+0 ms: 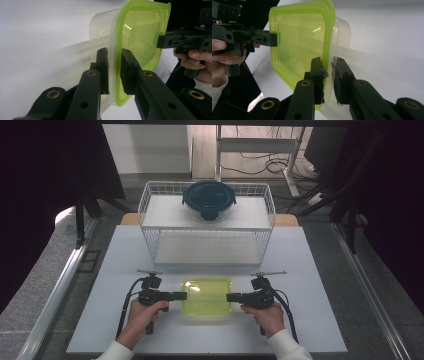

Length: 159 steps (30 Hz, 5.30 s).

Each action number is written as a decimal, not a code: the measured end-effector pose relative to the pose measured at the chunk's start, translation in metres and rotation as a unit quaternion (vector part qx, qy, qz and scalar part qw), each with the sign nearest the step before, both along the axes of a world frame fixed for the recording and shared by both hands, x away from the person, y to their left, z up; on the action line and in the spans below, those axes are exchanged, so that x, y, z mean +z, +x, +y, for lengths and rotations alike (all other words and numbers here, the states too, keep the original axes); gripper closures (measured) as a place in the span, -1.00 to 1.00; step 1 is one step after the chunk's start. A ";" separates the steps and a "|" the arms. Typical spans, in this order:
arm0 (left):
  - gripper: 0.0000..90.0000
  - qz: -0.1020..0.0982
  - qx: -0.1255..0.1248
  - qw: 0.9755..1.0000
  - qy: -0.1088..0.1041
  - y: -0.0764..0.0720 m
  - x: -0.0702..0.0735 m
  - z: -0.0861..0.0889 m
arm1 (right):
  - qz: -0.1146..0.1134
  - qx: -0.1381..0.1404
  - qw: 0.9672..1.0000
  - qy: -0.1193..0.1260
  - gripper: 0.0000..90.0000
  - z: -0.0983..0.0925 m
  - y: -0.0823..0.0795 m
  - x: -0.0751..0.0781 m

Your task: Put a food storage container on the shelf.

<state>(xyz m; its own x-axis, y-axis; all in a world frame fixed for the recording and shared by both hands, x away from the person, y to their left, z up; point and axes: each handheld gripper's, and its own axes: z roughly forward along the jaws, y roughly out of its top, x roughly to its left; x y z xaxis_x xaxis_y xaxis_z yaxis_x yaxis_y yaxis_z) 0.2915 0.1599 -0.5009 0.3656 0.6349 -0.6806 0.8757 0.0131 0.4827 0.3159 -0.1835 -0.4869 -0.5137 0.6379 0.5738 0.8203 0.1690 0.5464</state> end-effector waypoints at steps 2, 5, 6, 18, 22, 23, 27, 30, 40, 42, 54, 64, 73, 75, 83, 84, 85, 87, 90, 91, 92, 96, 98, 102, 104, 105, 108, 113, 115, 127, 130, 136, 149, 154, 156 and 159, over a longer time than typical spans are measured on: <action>0.75 -0.005 0.000 1.000 0.000 -0.001 0.002 0.000 | -0.005 0.001 1.000 0.000 0.73 0.000 -0.001 0.002; 0.75 -0.011 0.000 1.000 -0.001 -0.003 0.006 0.001 | -0.009 0.003 1.000 0.001 0.73 0.000 -0.002 0.004; 0.75 -0.013 -0.001 1.000 0.000 -0.003 0.007 0.001 | -0.012 0.004 1.000 0.001 0.73 0.000 -0.002 0.005; 0.76 -0.046 -0.003 0.999 0.005 -0.011 0.026 0.003 | -0.042 0.012 0.999 0.003 0.74 0.002 -0.009 0.023; 0.76 -0.056 -0.002 0.998 0.006 -0.012 0.032 0.004 | -0.051 0.014 0.999 0.008 0.74 0.002 -0.010 0.029; 0.76 -0.057 -0.002 0.998 0.007 -0.012 0.033 0.004 | -0.053 0.016 0.998 0.008 0.74 0.002 -0.010 0.031; 0.76 -0.058 -0.001 0.998 0.007 -0.011 0.036 0.006 | -0.059 0.017 0.998 0.007 0.73 0.004 -0.010 0.035; 0.76 -0.063 -0.002 0.998 0.007 -0.011 0.039 0.008 | -0.061 0.017 0.998 0.007 0.74 0.005 -0.009 0.036; 0.77 -0.082 -0.004 0.996 0.016 -0.010 0.057 0.002 | -0.086 0.010 0.996 0.008 0.75 0.002 -0.011 0.055; 0.77 -0.086 -0.007 0.996 0.013 -0.007 0.064 0.002 | -0.093 0.011 0.996 0.010 0.75 0.001 -0.010 0.061; 0.76 -0.107 -0.007 0.994 0.005 0.002 0.094 0.004 | -0.120 0.011 0.993 0.007 0.75 0.002 -0.003 0.092; 0.77 -0.120 -0.002 0.993 0.005 0.010 0.116 0.006 | -0.137 0.017 0.990 0.004 0.75 0.003 0.005 0.114; 0.77 -0.129 -0.001 0.992 0.003 0.015 0.138 0.007 | -0.151 0.016 0.988 0.004 0.74 0.005 0.009 0.140; 0.77 -0.131 -0.001 0.991 0.003 0.017 0.142 0.007 | -0.152 0.016 0.988 0.004 0.74 0.005 0.010 0.143; 0.77 -0.138 -0.001 0.990 -0.007 0.027 0.161 0.008 | -0.160 0.013 0.987 0.016 0.75 0.004 0.018 0.163; 0.77 -0.140 -0.002 0.990 -0.008 0.028 0.164 0.009 | -0.162 0.013 0.987 0.017 0.75 0.004 0.019 0.166; 0.77 -0.142 -0.002 0.990 -0.010 0.030 0.168 0.009 | -0.165 0.013 0.986 0.017 0.75 0.004 0.019 0.170; 0.77 -0.146 -0.002 0.989 -0.011 0.032 0.173 0.010 | -0.172 0.013 0.985 0.018 0.75 0.004 0.021 0.179; 0.77 -0.150 -0.001 0.989 -0.013 0.036 0.183 0.010 | -0.176 0.012 0.984 0.018 0.75 0.005 0.023 0.189; 0.77 -0.152 -0.002 0.988 -0.012 0.038 0.186 0.010 | -0.177 0.013 0.984 0.018 0.75 0.004 0.025 0.192; 0.77 -0.154 -0.002 0.988 -0.010 0.040 0.189 0.010 | -0.177 0.013 0.984 0.019 0.75 0.004 0.027 0.194; 0.77 -0.157 -0.005 0.988 -0.004 0.051 0.198 0.009 | -0.178 0.011 0.984 0.018 0.75 0.004 0.036 0.200; 0.77 -0.157 -0.005 0.988 -0.003 0.058 0.202 0.009 | -0.178 0.009 0.984 0.020 0.75 0.003 0.042 0.203; 0.77 -0.155 -0.005 0.988 -0.003 0.073 0.209 0.010 | -0.178 0.009 0.984 0.027 0.75 0.003 0.056 0.208; 0.77 -0.154 -0.004 0.988 -0.006 0.081 0.212 0.010 | -0.178 0.009 0.983 0.031 0.75 0.003 0.064 0.211; 0.77 -0.153 -0.003 0.988 -0.007 0.084 0.214 0.011 | -0.178 0.008 0.984 0.032 0.75 0.004 0.068 0.213; 0.77 -0.154 -0.002 0.988 -0.010 0.095 0.221 0.011 | -0.179 0.008 0.983 0.036 0.75 0.004 0.078 0.220; 0.77 -0.151 0.001 0.989 -0.011 0.109 0.230 0.012 | -0.177 0.006 0.984 0.038 0.76 0.005 0.094 0.230; 0.77 -0.147 0.002 0.989 -0.012 0.115 0.233 0.013 | -0.174 0.003 0.984 0.036 0.76 0.006 0.100 0.234; 0.77 -0.139 0.000 0.990 -0.012 0.149 0.254 0.020 | -0.161 -0.003 0.986 0.044 0.76 0.012 0.132 0.254; 0.77 -0.130 0.001 0.991 -0.009 0.157 0.255 0.022 | -0.156 -0.004 0.987 0.043 0.76 0.014 0.139 0.255; 0.77 -0.116 0.008 0.993 -0.004 0.169 0.253 0.022 | -0.138 -0.009 0.989 0.045 0.76 0.016 0.153 0.252; 0.75 -0.082 0.029 0.995 -0.045 0.190 0.242 0.025 | -0.072 -0.042 0.994 0.070 0.71 0.015 0.183 0.238; 0.71 -0.068 0.036 0.995 -0.062 0.199 0.235 0.028 | -0.057 -0.059 0.994 0.072 0.65 0.018 0.191 0.234; 0.68 -0.059 0.037 0.995 -0.071 0.203 0.231 0.029 | -0.052 -0.066 0.994 0.073 0.62 0.020 0.194 0.231; 0.64 -0.049 0.038 0.995 -0.080 0.207 0.227 0.031 | -0.044 -0.080 0.993 0.081 0.59 0.022 0.198 0.228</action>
